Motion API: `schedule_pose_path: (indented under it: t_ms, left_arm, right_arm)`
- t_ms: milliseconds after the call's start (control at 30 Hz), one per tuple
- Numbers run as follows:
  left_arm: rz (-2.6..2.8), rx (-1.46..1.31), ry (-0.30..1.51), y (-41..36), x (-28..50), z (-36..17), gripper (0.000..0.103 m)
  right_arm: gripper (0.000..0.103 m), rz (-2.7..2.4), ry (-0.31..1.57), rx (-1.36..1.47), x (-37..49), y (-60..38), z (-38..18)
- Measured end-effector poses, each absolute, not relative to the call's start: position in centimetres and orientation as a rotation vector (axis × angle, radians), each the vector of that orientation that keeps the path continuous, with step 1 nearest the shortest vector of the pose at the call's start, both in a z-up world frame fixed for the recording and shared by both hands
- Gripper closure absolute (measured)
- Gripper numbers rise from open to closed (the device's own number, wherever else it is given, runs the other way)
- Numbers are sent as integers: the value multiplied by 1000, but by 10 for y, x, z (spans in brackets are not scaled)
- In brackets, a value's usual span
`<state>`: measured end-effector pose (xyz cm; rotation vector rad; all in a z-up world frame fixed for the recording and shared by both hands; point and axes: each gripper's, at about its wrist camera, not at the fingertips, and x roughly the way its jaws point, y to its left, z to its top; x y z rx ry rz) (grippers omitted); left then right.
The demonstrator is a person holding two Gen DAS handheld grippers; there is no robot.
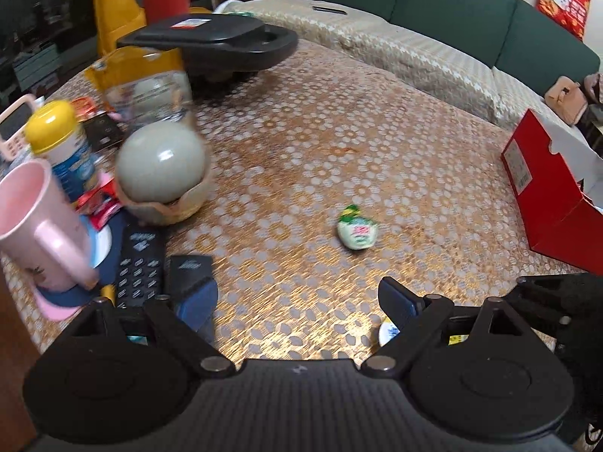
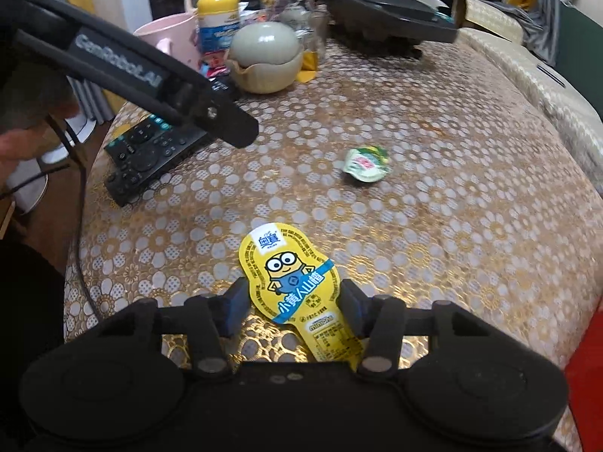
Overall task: Organize snacks
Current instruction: 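Grasp the yellow Minion packet with the right tool while the left tool grasps the green-white pouch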
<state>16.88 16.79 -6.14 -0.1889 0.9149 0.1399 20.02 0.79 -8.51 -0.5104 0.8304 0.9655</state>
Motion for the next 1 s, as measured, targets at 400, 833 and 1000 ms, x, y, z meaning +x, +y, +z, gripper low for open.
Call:
schedule_pose_path:
  t_ms: [400, 833, 1000]
  left_arm:
    - [108, -164, 955, 133, 251, -85, 11]
    - [123, -175, 1024, 120, 280, -107, 55]
    - [131, -148, 1028, 117, 278, -109, 68]
  right_arm:
    - [52, 776, 877, -315, 230, -91, -60]
    - [52, 700, 895, -222, 225, -128, -58]
    - [52, 685, 890, -208, 224, -131, -56]
